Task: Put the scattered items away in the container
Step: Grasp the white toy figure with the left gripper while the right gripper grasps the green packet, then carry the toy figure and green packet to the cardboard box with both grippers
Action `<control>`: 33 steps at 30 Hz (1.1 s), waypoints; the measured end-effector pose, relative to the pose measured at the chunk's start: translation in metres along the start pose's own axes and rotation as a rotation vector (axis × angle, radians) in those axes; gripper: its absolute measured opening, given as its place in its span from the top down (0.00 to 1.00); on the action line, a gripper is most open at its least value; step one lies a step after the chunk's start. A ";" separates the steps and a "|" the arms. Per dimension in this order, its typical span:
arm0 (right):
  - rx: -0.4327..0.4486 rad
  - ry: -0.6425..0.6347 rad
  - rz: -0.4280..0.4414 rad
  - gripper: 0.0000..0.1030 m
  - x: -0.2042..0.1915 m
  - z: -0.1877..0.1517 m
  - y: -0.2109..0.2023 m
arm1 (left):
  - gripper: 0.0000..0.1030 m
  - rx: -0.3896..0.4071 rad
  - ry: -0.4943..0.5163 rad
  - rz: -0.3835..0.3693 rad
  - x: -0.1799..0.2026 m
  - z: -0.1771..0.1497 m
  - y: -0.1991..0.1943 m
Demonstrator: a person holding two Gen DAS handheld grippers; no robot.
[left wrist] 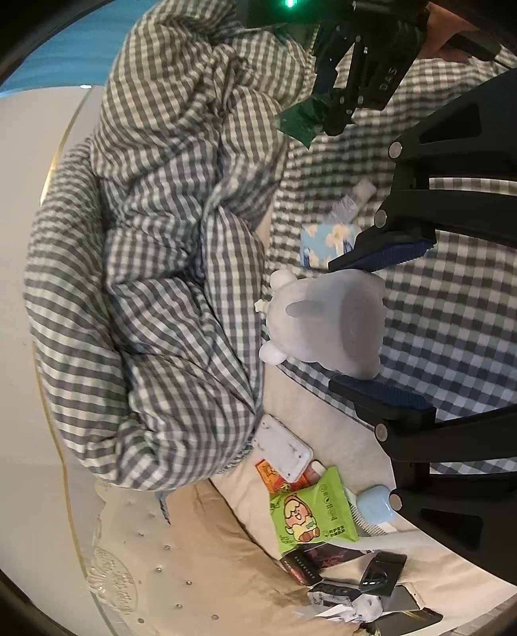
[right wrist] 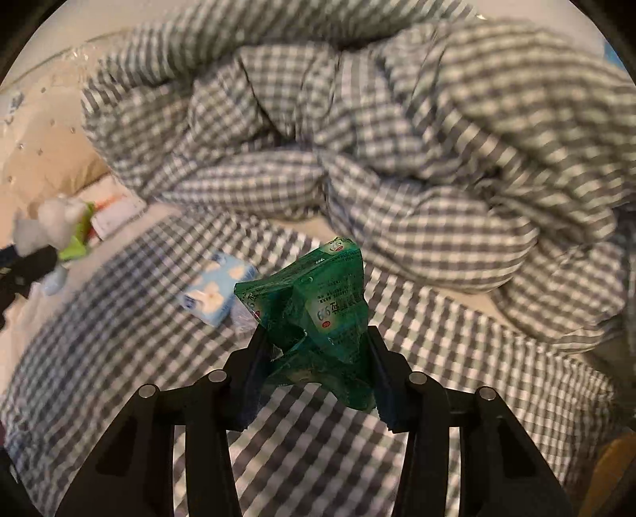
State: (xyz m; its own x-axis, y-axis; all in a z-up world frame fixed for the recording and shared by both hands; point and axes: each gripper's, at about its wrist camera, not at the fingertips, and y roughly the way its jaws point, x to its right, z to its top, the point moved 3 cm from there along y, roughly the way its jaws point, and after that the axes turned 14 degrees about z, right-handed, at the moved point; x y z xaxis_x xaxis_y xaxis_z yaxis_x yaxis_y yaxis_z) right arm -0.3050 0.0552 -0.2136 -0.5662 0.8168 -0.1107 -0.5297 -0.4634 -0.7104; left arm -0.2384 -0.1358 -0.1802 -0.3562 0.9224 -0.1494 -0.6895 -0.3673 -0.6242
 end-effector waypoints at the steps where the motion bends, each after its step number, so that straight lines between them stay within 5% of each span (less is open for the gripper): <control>1: 0.023 0.002 0.001 0.56 -0.003 0.000 -0.014 | 0.49 0.012 0.006 -0.006 0.002 0.002 -0.006; 9: 0.154 0.002 -0.028 0.57 -0.010 -0.004 -0.119 | 0.49 0.090 0.028 -0.074 0.032 0.020 -0.076; 18: 0.270 0.062 -0.163 0.57 0.030 -0.029 -0.250 | 0.49 0.179 0.078 -0.195 0.103 0.033 -0.160; 27: 0.313 0.184 -0.341 0.57 0.103 -0.095 -0.380 | 0.49 0.229 0.165 -0.369 0.197 0.014 -0.246; 33: 0.269 0.310 -0.396 0.57 0.152 -0.152 -0.420 | 0.49 0.235 0.230 -0.458 0.257 -0.004 -0.286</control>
State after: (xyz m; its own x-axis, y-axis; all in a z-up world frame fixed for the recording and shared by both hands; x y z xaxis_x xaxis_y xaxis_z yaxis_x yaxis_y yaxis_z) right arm -0.0720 0.4261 -0.0378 -0.1012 0.9898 -0.0999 -0.8289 -0.1394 -0.5418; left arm -0.1297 0.2068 -0.0430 0.1412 0.9865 -0.0828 -0.8726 0.0845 -0.4810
